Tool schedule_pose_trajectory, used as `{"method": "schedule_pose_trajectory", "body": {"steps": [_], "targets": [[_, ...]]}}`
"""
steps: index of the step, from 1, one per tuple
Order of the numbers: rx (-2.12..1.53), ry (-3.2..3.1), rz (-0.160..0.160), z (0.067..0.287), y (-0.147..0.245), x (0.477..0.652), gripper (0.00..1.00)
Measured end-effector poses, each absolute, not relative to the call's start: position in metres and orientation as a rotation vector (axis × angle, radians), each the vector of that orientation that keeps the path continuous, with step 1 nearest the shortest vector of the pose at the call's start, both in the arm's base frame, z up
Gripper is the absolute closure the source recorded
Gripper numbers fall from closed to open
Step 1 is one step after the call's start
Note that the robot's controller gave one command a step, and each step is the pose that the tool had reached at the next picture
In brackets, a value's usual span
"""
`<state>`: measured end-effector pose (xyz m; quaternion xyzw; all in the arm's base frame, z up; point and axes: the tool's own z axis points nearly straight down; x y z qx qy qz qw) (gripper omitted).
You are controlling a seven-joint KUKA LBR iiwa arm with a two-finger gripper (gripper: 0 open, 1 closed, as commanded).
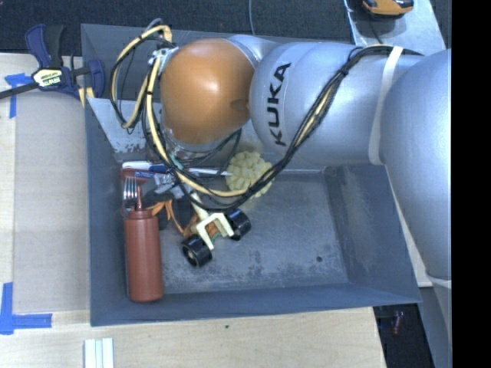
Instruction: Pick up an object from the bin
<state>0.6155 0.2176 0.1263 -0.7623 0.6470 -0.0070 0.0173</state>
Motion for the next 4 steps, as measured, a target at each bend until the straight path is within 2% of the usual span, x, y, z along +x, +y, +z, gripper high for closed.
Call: {"method": "schedule_pose_trajectory", "body": {"steps": [1,2,3,4], "targets": [[-2.579,1.716,-0.037,0.156,0.220,0.623,1.00],[-2.831,1.276,-0.038,0.228,0.232,0.614,1.00],[-2.821,1.297,-0.039,0.163,0.220,0.615,1.00],[-2.954,0.960,-0.045,0.155,0.204,0.611,1.00]]}}
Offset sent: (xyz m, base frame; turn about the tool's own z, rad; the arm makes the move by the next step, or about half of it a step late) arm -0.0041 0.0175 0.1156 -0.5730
